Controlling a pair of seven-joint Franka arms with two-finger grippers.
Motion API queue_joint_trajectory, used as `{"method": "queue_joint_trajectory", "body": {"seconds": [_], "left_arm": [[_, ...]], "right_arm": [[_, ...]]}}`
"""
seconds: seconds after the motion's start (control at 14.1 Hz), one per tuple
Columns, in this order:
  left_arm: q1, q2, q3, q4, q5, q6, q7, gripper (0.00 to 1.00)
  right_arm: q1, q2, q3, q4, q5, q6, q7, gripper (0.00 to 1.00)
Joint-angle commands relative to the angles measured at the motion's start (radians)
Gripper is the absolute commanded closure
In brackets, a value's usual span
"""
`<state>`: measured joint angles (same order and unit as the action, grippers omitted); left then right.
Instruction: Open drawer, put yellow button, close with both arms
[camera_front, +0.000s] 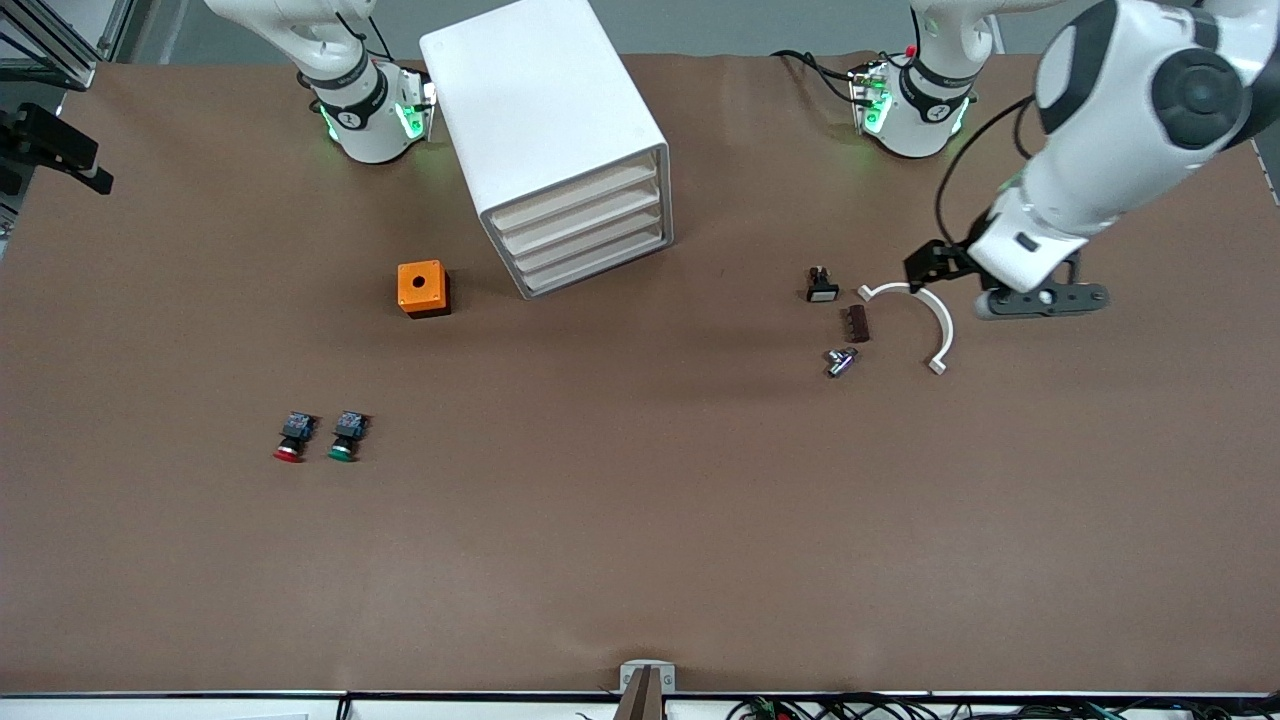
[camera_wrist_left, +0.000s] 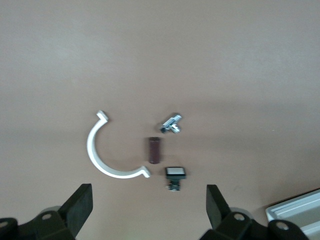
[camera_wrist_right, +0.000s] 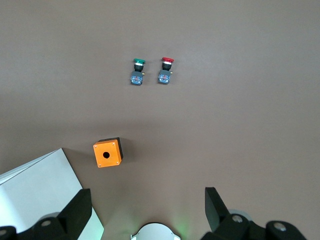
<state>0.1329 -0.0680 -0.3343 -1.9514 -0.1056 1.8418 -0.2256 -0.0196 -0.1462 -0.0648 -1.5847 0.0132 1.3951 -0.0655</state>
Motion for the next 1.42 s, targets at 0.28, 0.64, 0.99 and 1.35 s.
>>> {"method": "queue_joint_trajectory", "body": {"seconds": [0.28,0.64,0.99,1.35], "left_arm": [[0.112,-0.026,-0.011,0.072,0.037,-0.029,0.092,0.00],[0.148,0.005,-0.011,0.138,0.038,-0.024,0.098,0.00],[0.001,0.054,0.151,0.221,0.040,-0.023,0.098,0.00],[-0.150,0.051,0.297,0.229,0.055,-0.023,0.095,0.00]], "right_arm": [[-0.005,-0.045,0.010,-0.058,-0.002,0.050,-0.002,0.00],[-0.005,-0.090,0.008,-0.123,-0.002,0.110,-0.002,0.00],[-0.002,-0.085,0.008,-0.104,-0.002,0.108,0.001,0.00],[-0.003,-0.078,0.007,-0.078,0.001,0.096,0.012,0.00]]}}
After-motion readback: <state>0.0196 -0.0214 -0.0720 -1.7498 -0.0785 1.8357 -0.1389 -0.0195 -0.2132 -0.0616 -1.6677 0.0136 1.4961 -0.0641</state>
